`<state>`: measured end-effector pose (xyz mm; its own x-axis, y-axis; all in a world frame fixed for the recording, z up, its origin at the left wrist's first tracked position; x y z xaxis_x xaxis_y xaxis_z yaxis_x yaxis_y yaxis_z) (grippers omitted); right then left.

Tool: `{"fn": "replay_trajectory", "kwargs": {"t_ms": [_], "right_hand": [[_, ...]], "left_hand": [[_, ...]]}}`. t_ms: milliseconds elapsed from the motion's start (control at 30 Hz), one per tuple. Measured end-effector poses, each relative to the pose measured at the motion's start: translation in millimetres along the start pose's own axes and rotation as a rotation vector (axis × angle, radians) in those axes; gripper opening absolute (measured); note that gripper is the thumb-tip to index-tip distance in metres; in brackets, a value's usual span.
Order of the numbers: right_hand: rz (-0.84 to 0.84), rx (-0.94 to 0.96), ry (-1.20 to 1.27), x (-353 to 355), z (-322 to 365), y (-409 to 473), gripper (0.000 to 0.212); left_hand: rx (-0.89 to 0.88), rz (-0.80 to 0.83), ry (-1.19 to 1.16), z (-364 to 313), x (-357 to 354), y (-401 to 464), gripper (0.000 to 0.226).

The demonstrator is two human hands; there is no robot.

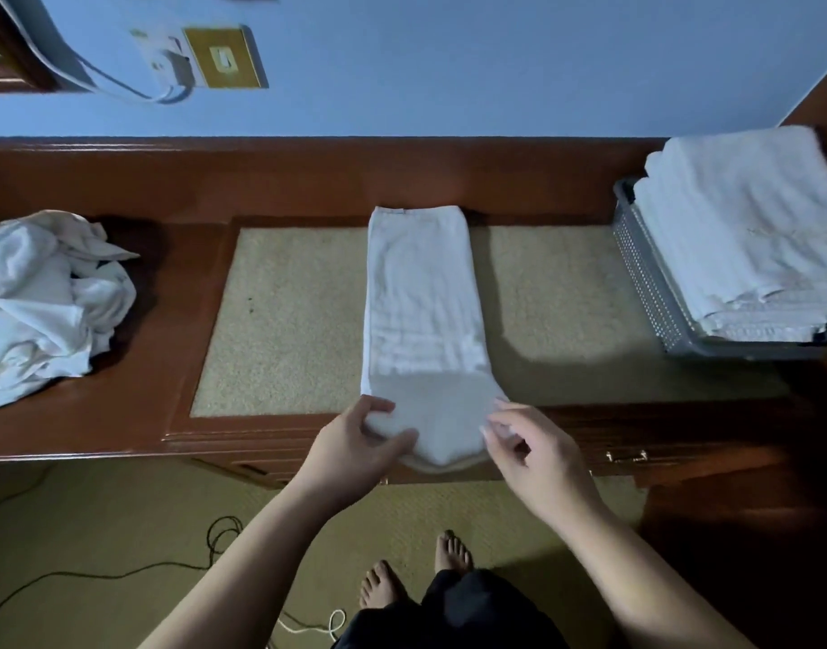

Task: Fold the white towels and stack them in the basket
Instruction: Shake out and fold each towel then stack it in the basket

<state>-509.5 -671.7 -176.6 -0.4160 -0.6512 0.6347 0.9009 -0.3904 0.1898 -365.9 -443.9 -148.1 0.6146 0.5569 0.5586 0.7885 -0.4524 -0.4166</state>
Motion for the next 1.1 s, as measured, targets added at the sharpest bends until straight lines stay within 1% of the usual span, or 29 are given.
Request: {"fn": "replay_trajectory", "kwargs": {"t_ms": [67, 100, 167, 267, 300, 367, 433, 467, 533, 600, 667, 733, 800, 833, 900, 967, 1033, 1100], "right_hand": [[0.100, 0.043, -0.033, -3, -9, 4, 0.048], [0.147, 0.036, -0.066, -4, -15, 4, 0.052], [0.254, 0.028, -0.144, -8, -23, 3, 0.056], [0.383, 0.021, -0.198, -8, -30, 2, 0.061], [0.394, 0.032, -0.199, -6, -31, 3, 0.061], [0.376, 0.043, -0.198, 1, -36, 8, 0.053], [0.342, -0.018, -0.159, 13, -40, 17, 0.046], [0.318, -0.048, -0.141, 21, -42, 24, 0.043], [0.311, -0.086, -0.093, 38, -42, 44, 0.037], [0.339, -0.112, -0.059, 53, -39, 71, 0.027], [0.371, -0.144, -0.042, 62, -36, 104, 0.021], [0.373, -0.137, -0.044, 68, -30, 138, 0.016], [0.378, -0.153, -0.032, 73, -25, 173, 0.014], [0.384, -0.162, -0.015, 74, -23, 191, 0.015], [0.385, -0.170, 0.030, 75, -19, 224, 0.009], [0.358, -0.186, 0.073, 74, -19, 256, 0.007], [0.303, -0.204, 0.092, 68, -23, 288, 0.010], [0.251, -0.211, 0.074, 58, -29, 320, 0.011]], "left_hand": [[-0.089, 0.069, 0.118, 4, 0, 5, 0.066], [-0.140, 0.083, 0.185, 9, -2, 8, 0.069], [-0.216, 0.064, 0.292, 22, -6, 14, 0.058], [-0.233, 0.034, 0.353, 37, -9, 22, 0.049], [-0.233, 0.028, 0.353, 39, -8, 23, 0.048], [-0.245, 0.009, 0.354, 41, -7, 27, 0.044], [-0.294, -0.043, 0.357, 39, -1, 35, 0.037], [-0.314, -0.082, 0.332, 37, 3, 40, 0.034], [-0.331, -0.136, 0.249, 29, 13, 53, 0.036], [-0.329, -0.140, 0.211, 15, 24, 70, 0.037], [-0.287, -0.114, 0.162, -5, 34, 88, 0.029], [-0.212, -0.090, 0.052, -28, 46, 103, 0.015], [-0.138, -0.089, -0.045, -49, 57, 120, 0.010], [-0.115, -0.099, -0.094, -57, 63, 128, 0.011], [-0.091, -0.131, -0.201, -70, 76, 147, 0.014], [-0.078, -0.175, -0.281, -82, 90, 167, 0.016], [-0.081, -0.218, -0.299, -93, 104, 190, 0.018], [-0.085, -0.257, -0.247, -99, 115, 216, 0.019]]}}
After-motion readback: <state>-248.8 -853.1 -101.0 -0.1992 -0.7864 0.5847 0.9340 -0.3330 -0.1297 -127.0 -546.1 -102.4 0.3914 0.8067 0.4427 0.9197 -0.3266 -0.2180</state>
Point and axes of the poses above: each hand's wrist, its own y-axis towards the middle knuckle, its own x-axis out of the back of the hand, z = x × y, the point moved 2 cm from there along y, towards the middle knuckle, and after that the axes turned 3 degrees about y, right-handed, at the moved point
